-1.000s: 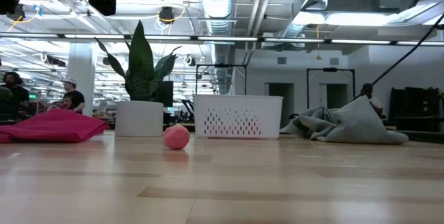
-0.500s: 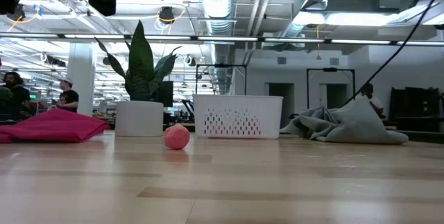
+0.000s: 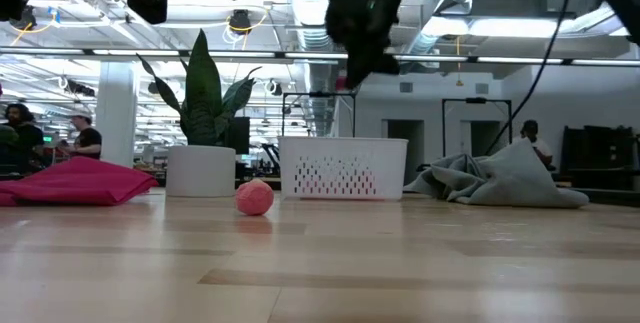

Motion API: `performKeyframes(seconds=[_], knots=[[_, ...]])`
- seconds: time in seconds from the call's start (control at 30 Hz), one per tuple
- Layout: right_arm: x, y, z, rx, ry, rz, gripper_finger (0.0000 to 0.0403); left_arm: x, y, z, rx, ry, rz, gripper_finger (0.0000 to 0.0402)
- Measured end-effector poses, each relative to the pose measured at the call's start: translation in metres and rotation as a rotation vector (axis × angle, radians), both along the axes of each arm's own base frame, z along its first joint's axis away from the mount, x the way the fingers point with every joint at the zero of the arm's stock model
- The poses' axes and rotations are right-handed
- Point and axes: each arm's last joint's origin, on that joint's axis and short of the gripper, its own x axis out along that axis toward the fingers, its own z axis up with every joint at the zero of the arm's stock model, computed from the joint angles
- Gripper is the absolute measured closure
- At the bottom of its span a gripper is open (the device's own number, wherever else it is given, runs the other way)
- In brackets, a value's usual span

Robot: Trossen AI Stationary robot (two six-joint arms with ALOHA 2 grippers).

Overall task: Pick and placing Produce into tupperware
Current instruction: Put the red cherry into the white bin, then put the pink peach into the white bin

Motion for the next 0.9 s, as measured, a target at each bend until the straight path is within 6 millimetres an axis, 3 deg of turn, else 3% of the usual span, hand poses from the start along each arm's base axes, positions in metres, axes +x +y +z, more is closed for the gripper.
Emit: performKeyframes(seconds=[0.27,0.47,0.7,0.9], knots=[[0.025,-0.010,-0.068,0.100,0.168,0.031,0.0384,0.000,0.000,0.000,-0.005,0.002,-0.001,0.0177],[0.035,-0.016,-0.101,0.129,0.228,0.055,0.0384,0.000,0.000,0.000,-0.008,0.002,-0.002,0.0177],[0.041,-0.017,-0.102,0.095,0.184,0.066,0.0345,0.000,0.000,-0.001,-0.006,0.010,-0.002,0.0177],[0.035,-0.017,-0.077,0.059,0.117,0.054,0.0297,0.000,0.000,-0.001,-0.006,0.010,-0.002,0.0177]])
